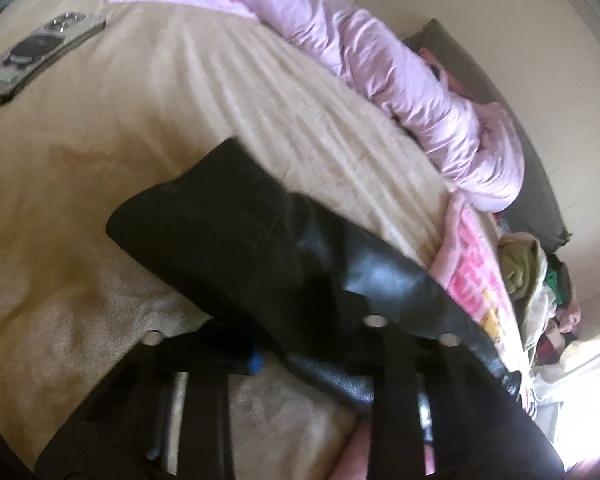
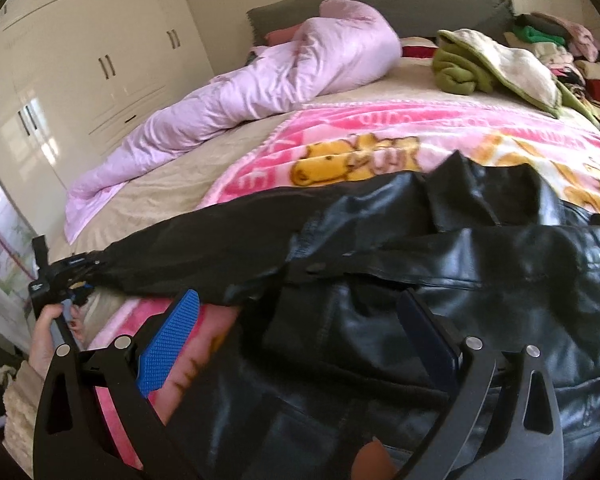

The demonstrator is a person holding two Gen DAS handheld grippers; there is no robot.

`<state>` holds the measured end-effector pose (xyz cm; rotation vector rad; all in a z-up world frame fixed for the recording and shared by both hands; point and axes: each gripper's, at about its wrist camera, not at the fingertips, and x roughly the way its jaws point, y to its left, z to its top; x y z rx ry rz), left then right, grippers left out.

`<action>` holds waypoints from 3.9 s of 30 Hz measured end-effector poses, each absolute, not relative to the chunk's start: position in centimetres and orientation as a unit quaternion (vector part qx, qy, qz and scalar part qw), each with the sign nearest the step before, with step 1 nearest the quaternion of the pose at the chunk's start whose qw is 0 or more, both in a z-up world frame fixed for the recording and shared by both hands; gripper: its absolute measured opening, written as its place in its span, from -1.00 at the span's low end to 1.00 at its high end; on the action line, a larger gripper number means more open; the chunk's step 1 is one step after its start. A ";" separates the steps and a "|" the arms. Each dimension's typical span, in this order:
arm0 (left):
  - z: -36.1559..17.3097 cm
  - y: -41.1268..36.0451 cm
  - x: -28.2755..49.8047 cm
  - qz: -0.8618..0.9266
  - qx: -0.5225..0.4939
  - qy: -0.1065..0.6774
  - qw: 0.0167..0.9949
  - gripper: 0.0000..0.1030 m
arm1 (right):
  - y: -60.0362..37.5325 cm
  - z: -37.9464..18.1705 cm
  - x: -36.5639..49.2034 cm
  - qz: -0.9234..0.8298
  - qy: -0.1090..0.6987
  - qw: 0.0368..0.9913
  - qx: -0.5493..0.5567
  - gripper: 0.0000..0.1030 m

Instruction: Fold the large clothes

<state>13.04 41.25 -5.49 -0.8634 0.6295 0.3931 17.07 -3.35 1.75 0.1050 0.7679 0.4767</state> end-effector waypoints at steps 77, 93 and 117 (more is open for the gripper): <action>-2.3 -5.6 10.7 -0.213 0.108 0.389 0.890 0.80 | -25.5 -5.0 17.7 0.207 0.465 0.762 0.400 0.04; 4.5 12.4 16.3 -0.056 -0.137 0.338 0.929 0.81 | -24.8 8.3 17.5 0.259 0.315 0.894 0.186 -0.68; -3.1 3.7 26.1 -0.094 -0.142 0.444 0.880 -0.63 | -31.2 4.5 18.2 0.168 0.337 0.917 0.129 -0.73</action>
